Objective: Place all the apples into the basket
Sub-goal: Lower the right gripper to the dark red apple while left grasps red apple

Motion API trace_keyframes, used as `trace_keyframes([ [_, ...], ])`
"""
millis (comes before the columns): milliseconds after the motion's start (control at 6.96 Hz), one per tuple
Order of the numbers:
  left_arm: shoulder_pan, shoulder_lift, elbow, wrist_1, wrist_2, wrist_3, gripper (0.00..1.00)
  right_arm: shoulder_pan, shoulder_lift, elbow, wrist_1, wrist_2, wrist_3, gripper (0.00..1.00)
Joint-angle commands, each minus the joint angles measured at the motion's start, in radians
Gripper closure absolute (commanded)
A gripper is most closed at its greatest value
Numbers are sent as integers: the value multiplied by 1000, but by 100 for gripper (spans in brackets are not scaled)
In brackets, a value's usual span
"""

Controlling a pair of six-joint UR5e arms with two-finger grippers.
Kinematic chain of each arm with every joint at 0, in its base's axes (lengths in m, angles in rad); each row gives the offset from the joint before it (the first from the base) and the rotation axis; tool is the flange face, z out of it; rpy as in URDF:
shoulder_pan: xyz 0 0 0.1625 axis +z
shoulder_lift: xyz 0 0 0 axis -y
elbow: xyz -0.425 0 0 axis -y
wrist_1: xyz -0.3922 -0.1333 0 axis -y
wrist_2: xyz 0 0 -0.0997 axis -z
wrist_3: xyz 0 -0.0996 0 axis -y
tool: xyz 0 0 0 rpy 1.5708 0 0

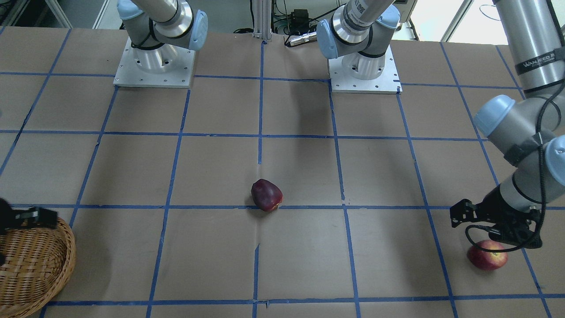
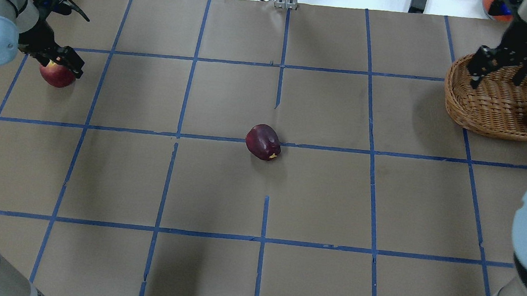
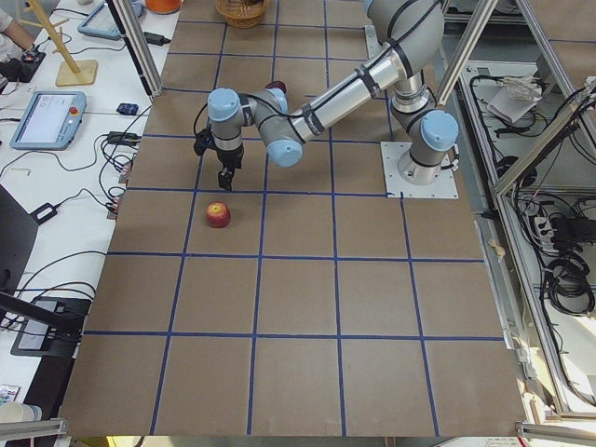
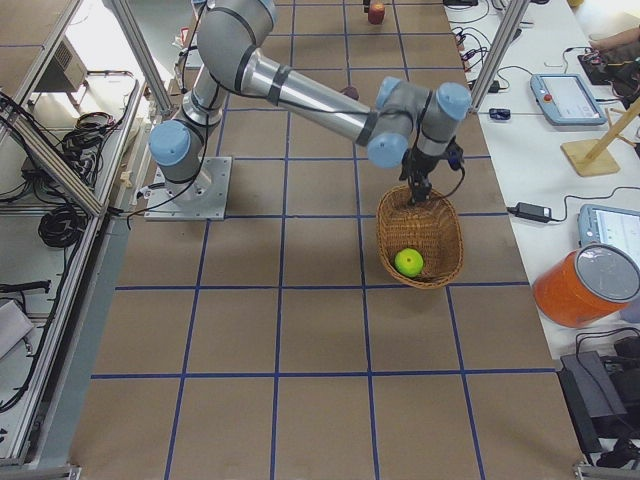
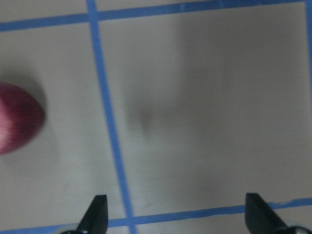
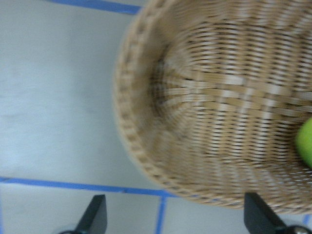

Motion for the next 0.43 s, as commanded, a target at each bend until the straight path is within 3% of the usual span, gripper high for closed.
trace_keyframes([
  [0,31,-113,100,23,3,59,0,236,-35,14,65,123,168,0],
  [287,39,-147,119,23,4,61,0,368,-29,29,62,208,173,0],
])
